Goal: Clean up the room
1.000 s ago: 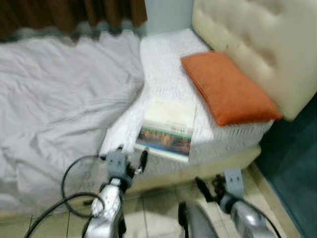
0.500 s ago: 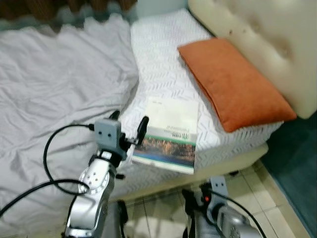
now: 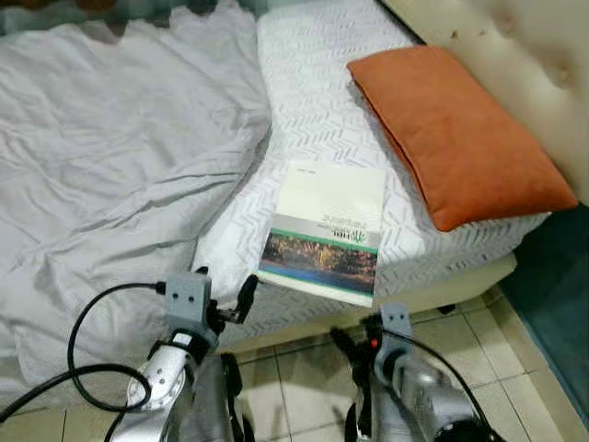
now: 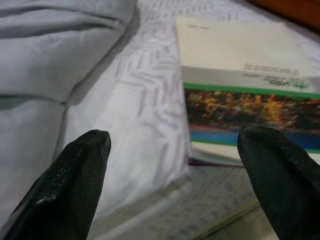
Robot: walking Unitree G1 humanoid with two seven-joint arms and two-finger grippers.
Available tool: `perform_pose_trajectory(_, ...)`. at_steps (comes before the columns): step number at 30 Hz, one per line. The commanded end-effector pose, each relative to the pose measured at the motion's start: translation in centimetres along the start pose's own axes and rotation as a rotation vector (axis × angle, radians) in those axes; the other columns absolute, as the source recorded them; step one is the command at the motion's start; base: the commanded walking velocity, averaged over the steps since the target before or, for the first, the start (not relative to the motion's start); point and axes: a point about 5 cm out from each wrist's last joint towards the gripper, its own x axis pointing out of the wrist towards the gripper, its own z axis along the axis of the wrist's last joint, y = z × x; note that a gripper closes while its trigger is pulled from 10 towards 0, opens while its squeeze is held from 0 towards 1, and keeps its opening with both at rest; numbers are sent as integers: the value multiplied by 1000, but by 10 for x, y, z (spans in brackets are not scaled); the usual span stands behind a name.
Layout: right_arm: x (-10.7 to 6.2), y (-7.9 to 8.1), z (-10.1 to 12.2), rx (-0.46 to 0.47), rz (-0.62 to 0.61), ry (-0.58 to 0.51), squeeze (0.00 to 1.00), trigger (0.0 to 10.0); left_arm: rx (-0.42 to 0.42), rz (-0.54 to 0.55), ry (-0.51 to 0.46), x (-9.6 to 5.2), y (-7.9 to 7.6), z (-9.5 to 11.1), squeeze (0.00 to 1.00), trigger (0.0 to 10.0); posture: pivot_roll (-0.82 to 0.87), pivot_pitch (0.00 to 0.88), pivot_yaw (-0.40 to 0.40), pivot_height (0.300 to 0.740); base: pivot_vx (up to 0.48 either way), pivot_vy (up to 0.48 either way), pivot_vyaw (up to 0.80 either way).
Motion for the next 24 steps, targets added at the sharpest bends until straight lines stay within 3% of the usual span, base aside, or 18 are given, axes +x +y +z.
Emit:
perform_pose_trajectory(1, 2, 5, -4, 14, 10, 22, 0, 10000, -5, 1, 50, -9, 0, -12, 0, 10000, 17, 298, 17, 570, 0, 0, 0)
perform_pose_trajectory(8, 8, 3, 12, -29, 6, 3, 0, 10000, -19, -19, 102, -24, -6, -23, 0, 10000, 29, 295, 13, 570, 0, 0, 0)
perform_pose_trajectory(10, 10, -1, 21, -52, -15, -9, 0, 10000, -22, -27, 109, -28, -8, -24, 0, 10000, 33, 293, 11, 570, 0, 0, 0)
perform_pose_trajectory(14, 13, -21, 62, -142, -112, -75, 0, 10000, -19, -77, 148, -38, -15, -34, 0, 10000, 35, 288, 3, 570, 0, 0, 0)
perform_pose_trajectory(17, 12, -31, 83, -183, -170, -112, 0, 10000, -7, -82, 166, -38, -16, -41, 0, 10000, 28, 285, 2, 570, 0, 0, 0)
perform_pose_trajectory(24, 6, -48, 110, -298, -278, -158, 0, 10000, -12, -77, 174, -37, -17, -43, 0, 10000, 23, 284, -1, 570, 0, 0, 0)
